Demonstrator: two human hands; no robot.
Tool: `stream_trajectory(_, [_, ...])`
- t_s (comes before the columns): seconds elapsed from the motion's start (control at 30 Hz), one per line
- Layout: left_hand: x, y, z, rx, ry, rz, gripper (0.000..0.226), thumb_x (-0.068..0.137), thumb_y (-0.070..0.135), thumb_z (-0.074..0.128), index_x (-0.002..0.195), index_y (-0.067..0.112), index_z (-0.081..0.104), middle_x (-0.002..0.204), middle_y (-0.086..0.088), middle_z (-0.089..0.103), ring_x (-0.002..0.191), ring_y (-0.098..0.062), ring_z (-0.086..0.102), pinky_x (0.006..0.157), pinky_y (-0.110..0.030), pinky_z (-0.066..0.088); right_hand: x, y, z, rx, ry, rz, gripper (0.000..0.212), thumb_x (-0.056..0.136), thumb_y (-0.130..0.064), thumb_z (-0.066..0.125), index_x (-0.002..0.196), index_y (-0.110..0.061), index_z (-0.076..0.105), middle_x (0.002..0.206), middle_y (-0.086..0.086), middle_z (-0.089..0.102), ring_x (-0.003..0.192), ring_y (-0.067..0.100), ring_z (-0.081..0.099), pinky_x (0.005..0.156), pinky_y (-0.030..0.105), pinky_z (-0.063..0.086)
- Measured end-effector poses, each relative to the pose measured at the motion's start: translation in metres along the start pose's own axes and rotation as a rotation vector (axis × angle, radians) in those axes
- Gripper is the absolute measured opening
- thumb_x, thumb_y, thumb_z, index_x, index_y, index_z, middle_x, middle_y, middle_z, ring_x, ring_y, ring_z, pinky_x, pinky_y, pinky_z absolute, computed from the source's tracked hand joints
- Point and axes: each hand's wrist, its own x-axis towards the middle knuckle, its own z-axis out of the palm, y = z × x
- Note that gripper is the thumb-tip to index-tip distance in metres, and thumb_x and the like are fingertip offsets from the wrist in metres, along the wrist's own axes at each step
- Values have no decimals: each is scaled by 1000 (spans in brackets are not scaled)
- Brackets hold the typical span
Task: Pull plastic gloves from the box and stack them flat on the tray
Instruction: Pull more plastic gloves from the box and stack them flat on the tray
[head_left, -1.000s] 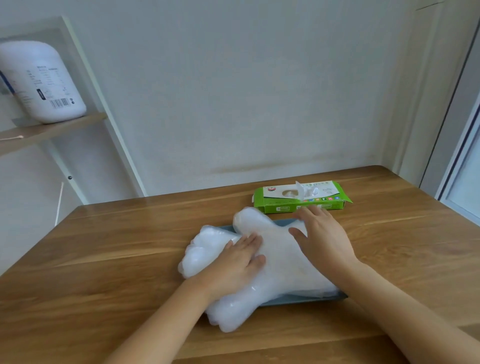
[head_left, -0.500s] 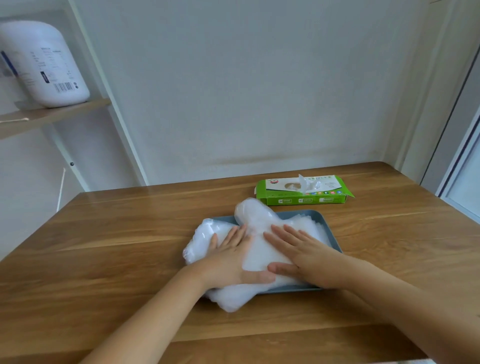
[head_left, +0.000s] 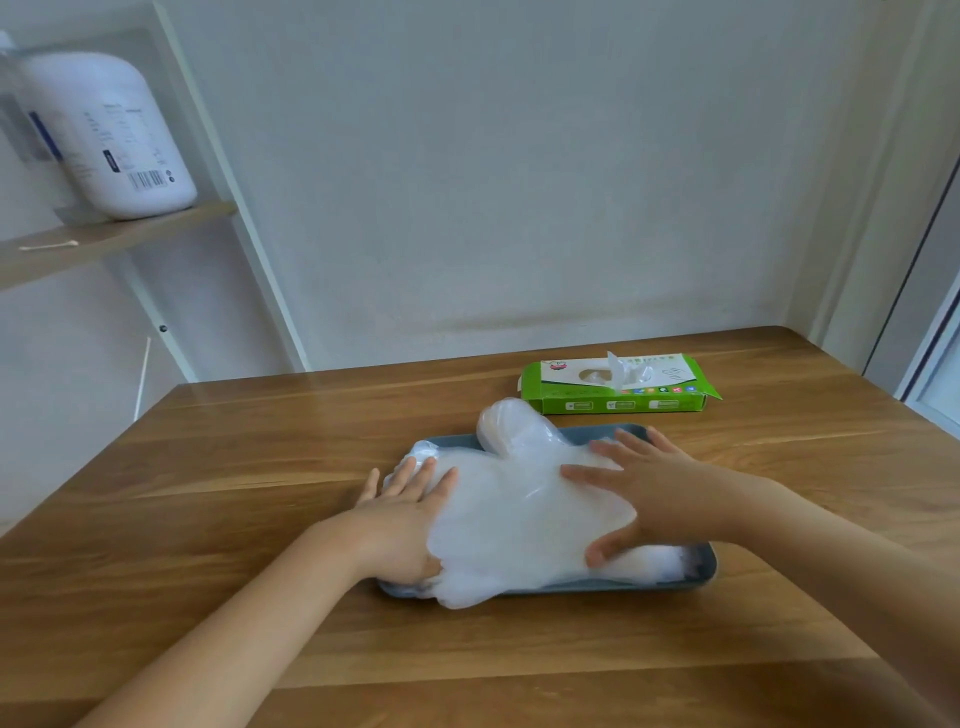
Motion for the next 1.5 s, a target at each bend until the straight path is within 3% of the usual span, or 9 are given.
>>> stream_trajectory(0.3, [1, 0, 2, -36, 4, -6, 96, 94, 27, 54, 149, 27, -25, 155, -1, -33, 141, -20, -33, 118, -48, -14, 27, -2, -24, 111, 121, -141, 41, 98, -54, 30, 139, -55, 32, 156, -15, -22, 139, 20, -33, 116, 46, -8])
stream_trajectory(0.43, [-1, 1, 1, -34, 14, -1, 96, 94, 27, 54, 149, 26, -25, 156, -1, -32, 141, -21, -32, 118, -47, -15, 44, 0, -31, 8, 162, -135, 48, 100, -48, 34, 146, -48, 21, 156, -10, -25, 140, 24, -31, 116, 48, -3])
stream_trajectory(0.57, [-2, 1, 1, -45, 23, 8, 96, 94, 31, 54, 149, 26, -24, 156, -2, -31, 141, -21, -33, 118, -47, -15, 59, 5, -33, -6, 206, -83, 72, 89, -66, 40, 149, -46, 6, 157, -3, -25, 141, 28, -30, 116, 50, -1])
stream_trajectory(0.73, [-6, 3, -3, -225, 5, 30, 111, 76, 80, 47, 152, 29, -16, 157, 3, -28, 141, -18, -34, 118, -46, -15, 75, 5, -34, 135, 207, -67, 72, 82, -70, 45, 146, -48, 20, 160, -3, -14, 143, 28, -24, 115, 56, 3])
stream_trajectory(0.9, [-24, 2, -20, -240, -97, 73, 118, 73, 73, 62, 151, 33, -17, 156, 7, -29, 139, -15, -36, 117, -48, -17, 86, 20, -40, 389, 403, -33, 55, 87, -55, 55, 137, -34, 48, 159, 0, 16, 146, 24, 7, 116, 42, 11])
stream_trajectory(1.07, [-26, 5, -55, -309, 54, 71, 114, 68, 79, 50, 153, 33, -10, 159, 9, -19, 144, -14, -26, 120, -43, -11, 75, 69, -44, 637, 804, 196, 51, 83, -43, 67, 128, -19, 58, 140, 5, 46, 125, 22, 45, 90, 24, 32])
stream_trajectory(1.27, [29, 36, -98, -464, 260, 177, 74, 92, 60, 42, 154, 35, 11, 162, 12, 5, 148, -6, -3, 118, -29, 5, 82, 93, -28, 737, 540, 205, 79, 70, -45, 79, 137, -17, 48, 142, 6, 46, 130, 22, 43, 97, 27, 33])
stream_trajectory(1.4, [79, 63, -109, -395, 197, 218, 60, 100, 50, 37, 154, 32, 17, 161, 9, 13, 148, -9, 10, 114, -21, 10, 80, 105, -29, 770, 371, 90, 87, 69, -36, 83, 143, -30, 37, 146, -3, 40, 132, 17, 37, 98, 24, 30])
stream_trajectory(1.5, [104, 78, -106, -356, 112, 199, 59, 100, 52, 34, 153, 35, 15, 162, 2, 8, 150, -19, 7, 120, -32, 9, 77, 113, -32, 706, 328, 17, 82, 75, -21, 78, 139, -44, 34, 147, -9, 35, 133, 12, 32, 101, 24, 29])
